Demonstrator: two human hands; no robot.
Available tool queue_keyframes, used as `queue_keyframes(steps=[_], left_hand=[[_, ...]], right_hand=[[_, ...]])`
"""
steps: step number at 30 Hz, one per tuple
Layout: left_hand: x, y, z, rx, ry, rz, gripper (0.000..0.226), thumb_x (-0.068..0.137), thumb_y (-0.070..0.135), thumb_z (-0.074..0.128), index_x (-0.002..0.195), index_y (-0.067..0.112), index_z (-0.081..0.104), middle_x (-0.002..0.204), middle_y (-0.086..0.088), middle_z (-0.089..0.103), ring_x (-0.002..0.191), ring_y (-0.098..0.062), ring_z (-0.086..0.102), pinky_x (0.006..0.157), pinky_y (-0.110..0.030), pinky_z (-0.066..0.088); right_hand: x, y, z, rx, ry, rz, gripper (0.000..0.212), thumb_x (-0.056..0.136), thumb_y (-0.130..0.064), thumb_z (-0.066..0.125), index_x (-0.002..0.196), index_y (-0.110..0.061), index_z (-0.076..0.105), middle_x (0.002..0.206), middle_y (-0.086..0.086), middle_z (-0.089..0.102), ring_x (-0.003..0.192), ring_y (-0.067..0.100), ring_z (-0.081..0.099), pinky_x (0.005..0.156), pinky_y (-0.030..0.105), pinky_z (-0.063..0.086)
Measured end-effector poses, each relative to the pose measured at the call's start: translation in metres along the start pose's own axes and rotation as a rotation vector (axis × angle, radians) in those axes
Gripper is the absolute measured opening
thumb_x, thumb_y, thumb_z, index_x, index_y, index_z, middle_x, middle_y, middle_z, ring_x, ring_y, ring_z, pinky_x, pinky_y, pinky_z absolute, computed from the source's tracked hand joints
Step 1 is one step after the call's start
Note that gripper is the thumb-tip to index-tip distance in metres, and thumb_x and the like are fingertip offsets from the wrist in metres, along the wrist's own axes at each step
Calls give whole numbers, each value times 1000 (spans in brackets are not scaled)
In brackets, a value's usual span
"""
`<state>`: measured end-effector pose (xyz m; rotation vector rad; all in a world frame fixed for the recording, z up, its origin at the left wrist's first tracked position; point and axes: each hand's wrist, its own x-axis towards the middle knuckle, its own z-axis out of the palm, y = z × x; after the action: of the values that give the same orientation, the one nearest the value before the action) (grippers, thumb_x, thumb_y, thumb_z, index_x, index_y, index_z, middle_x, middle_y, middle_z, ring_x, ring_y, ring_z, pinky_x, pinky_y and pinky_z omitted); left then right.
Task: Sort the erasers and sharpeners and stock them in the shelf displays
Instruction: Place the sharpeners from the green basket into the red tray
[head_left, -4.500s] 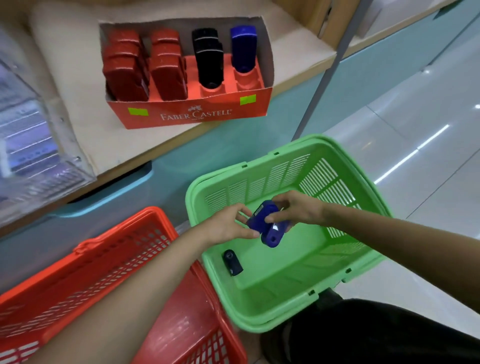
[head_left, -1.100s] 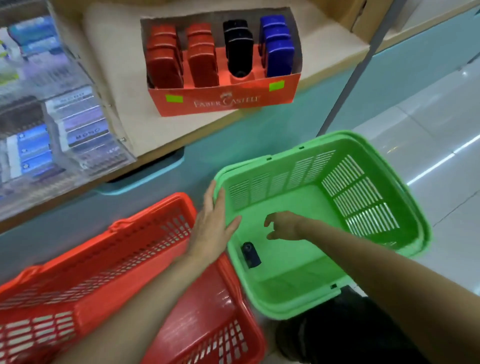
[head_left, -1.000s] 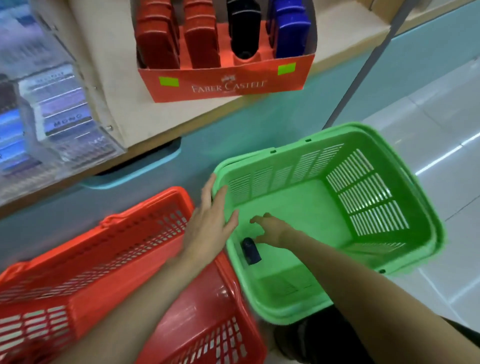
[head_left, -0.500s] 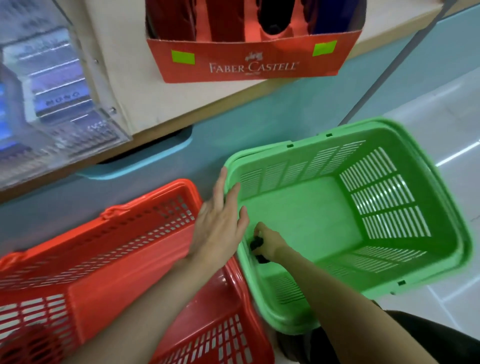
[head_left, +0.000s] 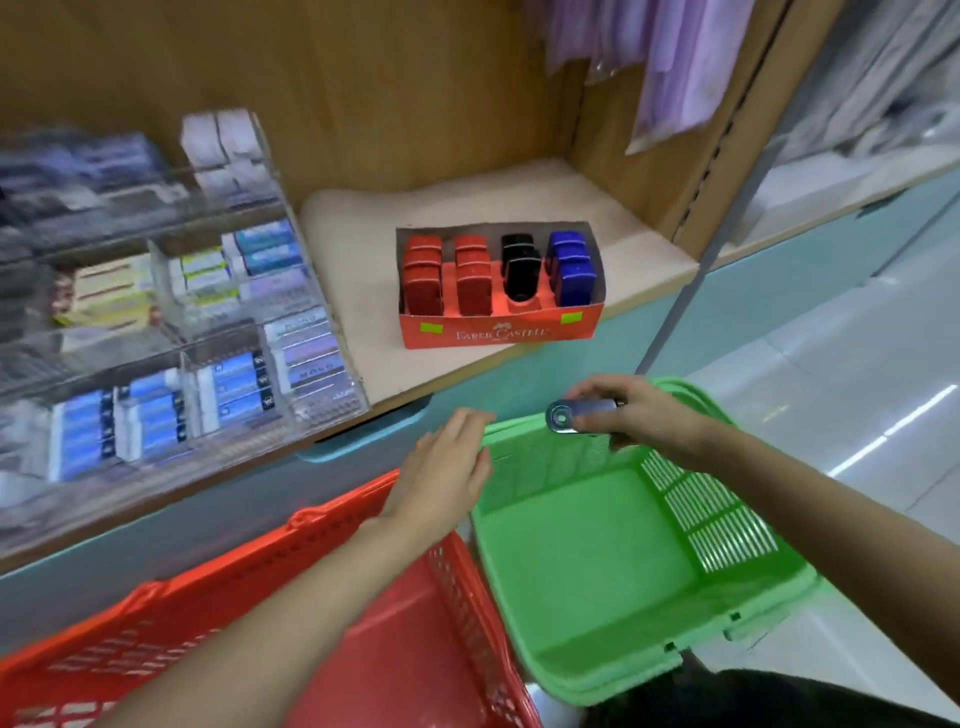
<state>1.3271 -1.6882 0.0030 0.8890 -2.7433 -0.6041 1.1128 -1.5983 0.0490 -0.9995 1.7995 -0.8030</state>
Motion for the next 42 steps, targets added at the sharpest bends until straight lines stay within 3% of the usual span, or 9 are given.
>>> queue_keyframes(steps=[5, 10, 16, 20, 23, 26, 29, 34, 42], left_hand=[[46, 2, -61, 138, 399, 151, 44, 83, 16, 62, 126, 9, 55, 133, -15, 51, 121, -32, 50, 98, -43, 41], [73, -13, -85, 199, 255, -96, 68, 94, 38, 52, 150, 24, 17, 159, -8, 5, 145, -25, 13, 116, -37, 15], [76, -20, -82, 203, 243, -112, 65, 97, 36, 45, 151, 24, 11, 160, -5, 4, 147, -20, 8, 116, -32, 14], [76, -20, -82, 238, 233, -112, 64, 98, 35, 44, 151, 22, 11, 159, -7, 6, 146, -21, 10, 116, -32, 16], [77, -19, -87, 261, 230, -109, 63, 98, 36, 45, 151, 22, 14, 159, -8, 9, 146, -22, 13, 115, -33, 18], [75, -18, -92, 269, 236, -109, 63, 97, 37, 46, 150, 20, 17, 158, -7, 15, 145, -21, 16, 115, -32, 18], [75, -15, -96, 300, 253, -102, 63, 97, 38, 46, 149, 15, 20, 157, -8, 19, 143, -21, 20, 114, -32, 20], [74, -15, -100, 391, 272, -125, 59, 97, 34, 47, 147, 12, 26, 153, -11, 28, 139, -24, 30, 111, -33, 26], [73, -36, -102, 424, 320, -194, 59, 88, 23, 65, 141, 11, 42, 145, -16, 43, 131, -29, 44, 102, -40, 40]], right_hand=[[5, -74, -24, 15, 309, -282, 36, 75, 2, 73, 101, -15, 55, 93, 4, 62, 82, 17, 57, 70, 24, 47], [39, -116, -27, -506, 418, -447, 36, 80, -1, 66, 113, -13, 58, 108, 8, 55, 101, 21, 52, 85, 21, 36], [60, -115, -13, -678, 303, -369, 36, 82, 2, 62, 115, -7, 49, 114, 12, 58, 104, 28, 55, 82, 31, 44], [65, -101, 0, -840, 392, -443, 31, 83, -1, 61, 113, -7, 55, 113, 7, 50, 97, 30, 54, 75, 33, 42], [62, -104, 2, -975, 503, -507, 30, 85, -16, 63, 115, -10, 62, 114, 10, 51, 102, 33, 48, 86, 39, 40], [48, -100, 3, -805, 677, -422, 50, 87, -39, 61, 129, -14, 52, 131, 13, 42, 119, 31, 39, 103, 41, 35], [33, -77, 13, -474, 699, -246, 77, 81, -47, 67, 139, -13, 31, 138, 11, 34, 123, 27, 40, 98, 33, 36], [58, -62, 17, -397, 701, -299, 64, 83, -26, 70, 136, -13, 37, 129, 6, 49, 118, 20, 49, 97, 29, 39], [105, -78, 16, -402, 643, -316, 66, 80, -24, 73, 134, -15, 37, 129, 5, 53, 117, 21, 53, 95, 34, 43]])
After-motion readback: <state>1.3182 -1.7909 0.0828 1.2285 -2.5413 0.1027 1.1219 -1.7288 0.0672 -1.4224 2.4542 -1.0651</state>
